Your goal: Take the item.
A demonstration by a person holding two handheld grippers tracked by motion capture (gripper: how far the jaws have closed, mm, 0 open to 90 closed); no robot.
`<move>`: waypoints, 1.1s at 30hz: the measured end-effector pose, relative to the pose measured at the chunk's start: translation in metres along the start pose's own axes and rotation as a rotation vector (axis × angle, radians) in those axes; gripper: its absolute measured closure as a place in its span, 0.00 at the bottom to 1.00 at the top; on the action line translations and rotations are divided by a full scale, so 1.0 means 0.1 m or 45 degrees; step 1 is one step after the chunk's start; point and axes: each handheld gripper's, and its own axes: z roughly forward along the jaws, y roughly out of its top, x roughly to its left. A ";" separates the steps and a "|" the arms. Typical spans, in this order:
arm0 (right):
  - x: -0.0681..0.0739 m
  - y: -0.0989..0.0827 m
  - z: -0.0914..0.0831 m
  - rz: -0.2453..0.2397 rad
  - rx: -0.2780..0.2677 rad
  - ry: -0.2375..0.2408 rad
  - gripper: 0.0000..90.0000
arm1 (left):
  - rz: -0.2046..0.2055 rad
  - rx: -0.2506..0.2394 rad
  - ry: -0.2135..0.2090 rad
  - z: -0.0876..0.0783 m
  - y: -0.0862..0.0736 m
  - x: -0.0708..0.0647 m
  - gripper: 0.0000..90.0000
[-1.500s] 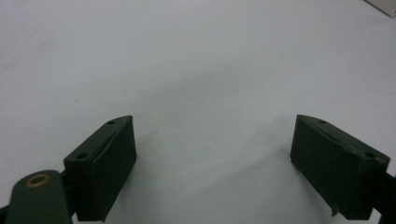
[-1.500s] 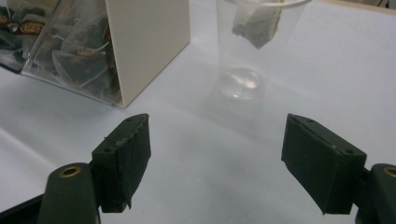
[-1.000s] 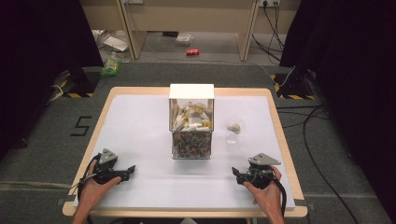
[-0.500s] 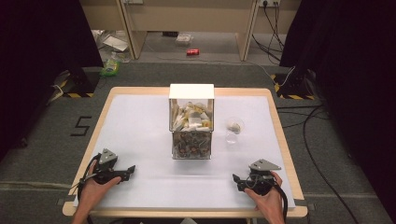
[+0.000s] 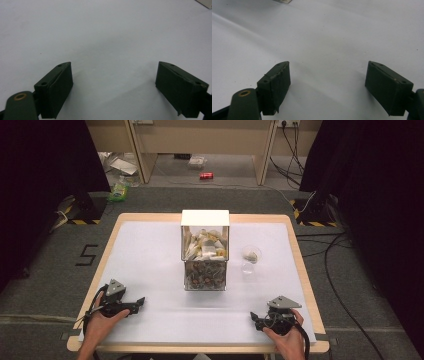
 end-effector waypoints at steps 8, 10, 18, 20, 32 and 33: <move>0.06 -0.05 -0.01 -0.034 -0.005 -0.020 0.20 | 0.000 0.000 0.000 0.00 0.00 0.00 0.15; 0.06 -0.07 -0.02 -0.035 -0.020 -0.023 0.20 | 0.001 0.001 0.000 0.00 0.00 0.00 0.15; 0.08 -0.10 -0.02 -0.028 -0.044 -0.032 0.20 | 0.001 0.001 0.000 0.00 0.00 0.00 0.15; 0.07 -0.11 -0.02 -0.030 -0.046 -0.031 0.20 | 0.001 0.001 0.000 0.00 0.00 0.00 0.15; 0.07 -0.11 -0.02 -0.030 -0.046 -0.029 0.20 | 0.001 0.001 0.000 0.00 0.00 0.00 0.15; 0.07 -0.11 -0.02 -0.031 -0.046 -0.030 0.20 | 0.001 0.000 0.001 0.00 0.00 0.00 0.15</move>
